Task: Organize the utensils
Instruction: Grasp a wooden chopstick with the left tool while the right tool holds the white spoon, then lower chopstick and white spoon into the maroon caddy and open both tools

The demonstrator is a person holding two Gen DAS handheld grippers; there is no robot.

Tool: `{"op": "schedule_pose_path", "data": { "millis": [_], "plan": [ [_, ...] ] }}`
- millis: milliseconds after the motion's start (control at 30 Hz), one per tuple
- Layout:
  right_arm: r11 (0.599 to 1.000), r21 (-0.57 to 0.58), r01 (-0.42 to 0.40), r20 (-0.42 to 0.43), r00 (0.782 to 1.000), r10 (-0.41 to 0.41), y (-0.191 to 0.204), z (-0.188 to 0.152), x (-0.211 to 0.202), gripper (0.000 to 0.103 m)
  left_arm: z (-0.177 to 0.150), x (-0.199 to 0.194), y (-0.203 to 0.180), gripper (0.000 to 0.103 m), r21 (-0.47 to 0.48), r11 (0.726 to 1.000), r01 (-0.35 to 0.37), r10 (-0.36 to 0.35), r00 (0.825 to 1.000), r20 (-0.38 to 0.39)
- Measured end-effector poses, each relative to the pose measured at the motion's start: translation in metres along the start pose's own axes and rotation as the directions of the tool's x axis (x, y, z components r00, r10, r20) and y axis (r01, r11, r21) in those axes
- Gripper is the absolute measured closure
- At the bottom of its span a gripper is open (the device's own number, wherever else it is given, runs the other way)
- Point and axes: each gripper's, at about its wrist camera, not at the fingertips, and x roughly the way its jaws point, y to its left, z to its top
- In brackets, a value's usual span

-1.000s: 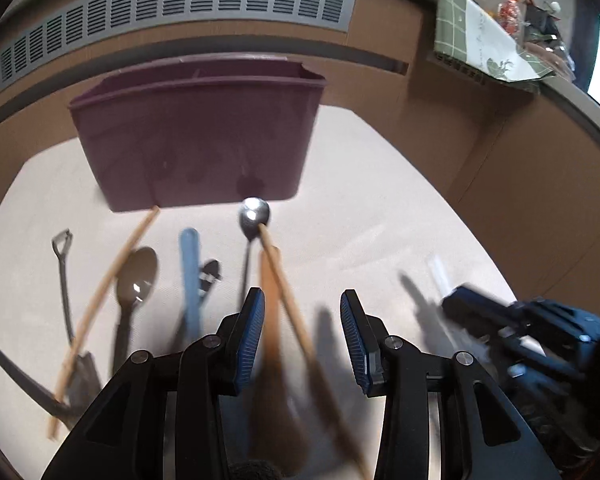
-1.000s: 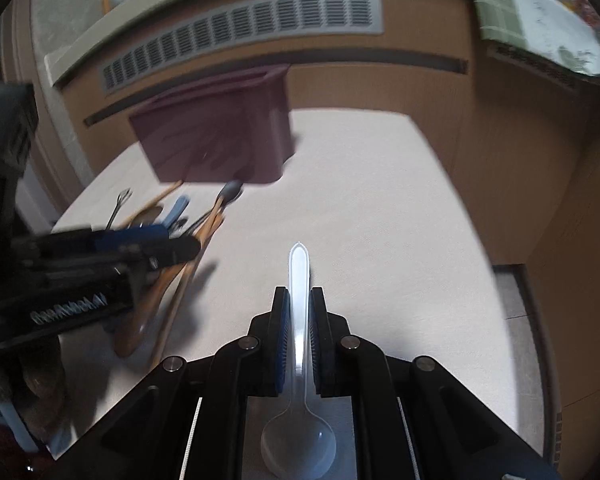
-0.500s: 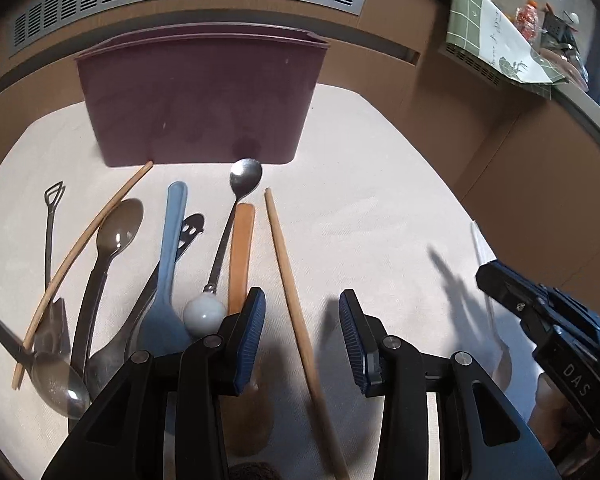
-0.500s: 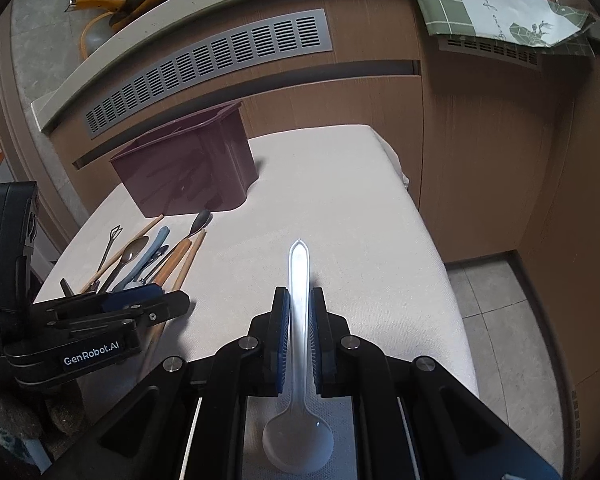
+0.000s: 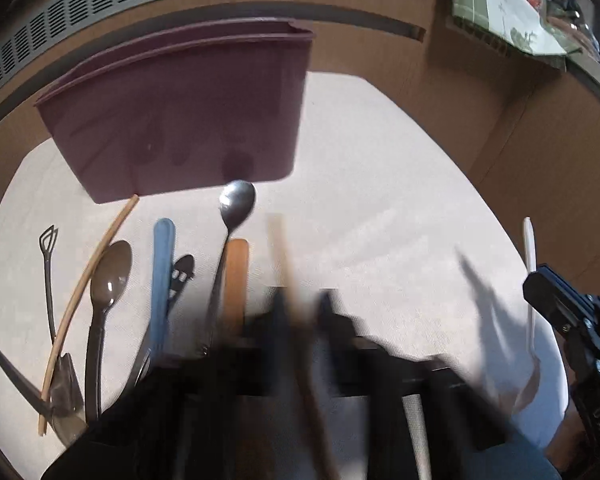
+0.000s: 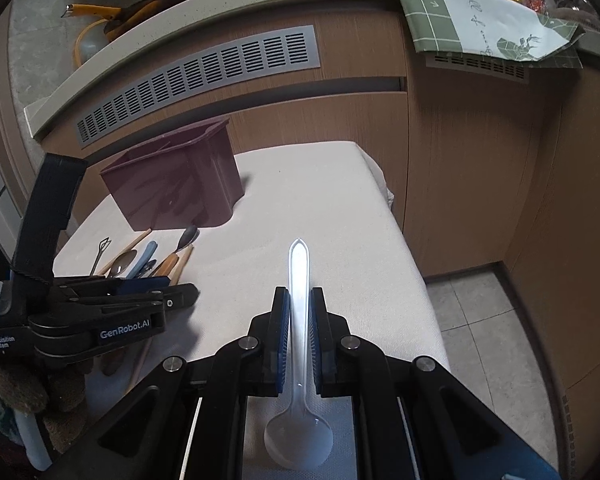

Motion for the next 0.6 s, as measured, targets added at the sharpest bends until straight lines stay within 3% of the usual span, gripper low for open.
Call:
{"op": "schedule_pose_path", "data": {
  "millis": [100, 233, 467, 567, 600],
  "plan": [
    [1.0, -0.014, -0.016, 0.005, 1.0, 0.016, 0.004, 0.005, -0.002, 0.094, -0.001, -0.007, 0.011, 0.097, -0.033, 0.998, 0.052, -0.051, 0.998, 0.019],
    [0.998, -0.009, -0.054, -0.012, 0.998, 0.054, 0.01, 0.01, 0.001, 0.094, -0.003, -0.029, 0.018, 0.097, -0.026, 0.997, 0.07, -0.068, 0.994, 0.087],
    [0.995, -0.005, -0.1, -0.047, 0.994, 0.1, 0.028, 0.02, 0.008, 0.094, -0.004, -0.065, 0.039, 0.097, -0.052, 0.989, 0.14, -0.126, 0.971, 0.205],
    [0.991, -0.031, -0.126, -0.002, 0.992, 0.126, 0.04, 0.039, -0.003, 0.094, 0.009, -0.093, 0.059, 0.097, -0.089, 0.973, 0.213, -0.177, 0.936, 0.306],
    [0.99, -0.044, -0.135, 0.027, 0.99, 0.136, 0.044, 0.049, -0.009, 0.094, 0.019, -0.107, 0.064, 0.097, -0.09, 0.968, 0.234, -0.187, 0.913, 0.362]
  ]
}}
